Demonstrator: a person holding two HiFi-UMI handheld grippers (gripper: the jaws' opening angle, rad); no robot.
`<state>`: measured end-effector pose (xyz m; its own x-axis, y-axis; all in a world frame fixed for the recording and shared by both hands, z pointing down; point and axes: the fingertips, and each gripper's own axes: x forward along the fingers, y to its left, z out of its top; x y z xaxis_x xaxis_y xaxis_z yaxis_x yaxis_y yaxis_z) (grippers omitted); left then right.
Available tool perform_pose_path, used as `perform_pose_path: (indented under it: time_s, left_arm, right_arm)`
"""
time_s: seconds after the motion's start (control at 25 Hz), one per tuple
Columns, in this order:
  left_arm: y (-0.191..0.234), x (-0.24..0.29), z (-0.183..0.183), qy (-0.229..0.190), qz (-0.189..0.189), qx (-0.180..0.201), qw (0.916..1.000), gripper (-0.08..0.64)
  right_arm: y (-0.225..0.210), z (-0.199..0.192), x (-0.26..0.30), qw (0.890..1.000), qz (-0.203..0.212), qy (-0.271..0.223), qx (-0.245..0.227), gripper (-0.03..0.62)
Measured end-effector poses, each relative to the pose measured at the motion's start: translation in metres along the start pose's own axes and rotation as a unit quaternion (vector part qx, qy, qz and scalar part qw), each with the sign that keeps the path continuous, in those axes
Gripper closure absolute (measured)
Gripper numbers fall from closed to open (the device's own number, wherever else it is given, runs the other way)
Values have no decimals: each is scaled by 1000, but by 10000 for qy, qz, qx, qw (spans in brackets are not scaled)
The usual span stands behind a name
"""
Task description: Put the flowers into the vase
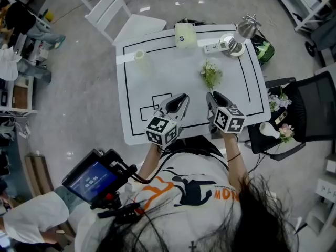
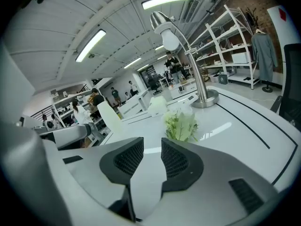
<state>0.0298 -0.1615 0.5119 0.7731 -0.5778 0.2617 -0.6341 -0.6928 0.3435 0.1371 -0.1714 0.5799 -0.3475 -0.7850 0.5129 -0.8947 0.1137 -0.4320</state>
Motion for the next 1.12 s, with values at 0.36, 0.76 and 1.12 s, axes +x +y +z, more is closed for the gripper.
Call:
perform_pose_path:
  time_s: [0.36,0.76,1.12]
  left_arm:
    - [9,33,1,144,40,-32,9999,538]
    - [14,59,0,274,51,-58,9996,538]
    - [24,59,-1,331,219,-88,9992,538]
  right_arm:
    - [-37,-8,40,9984,-154,532,-89,464]
    - [-61,-15,69,9926,-333,1165,13,390]
    - [-71,-18,85,9850,-776,1539,-50,388]
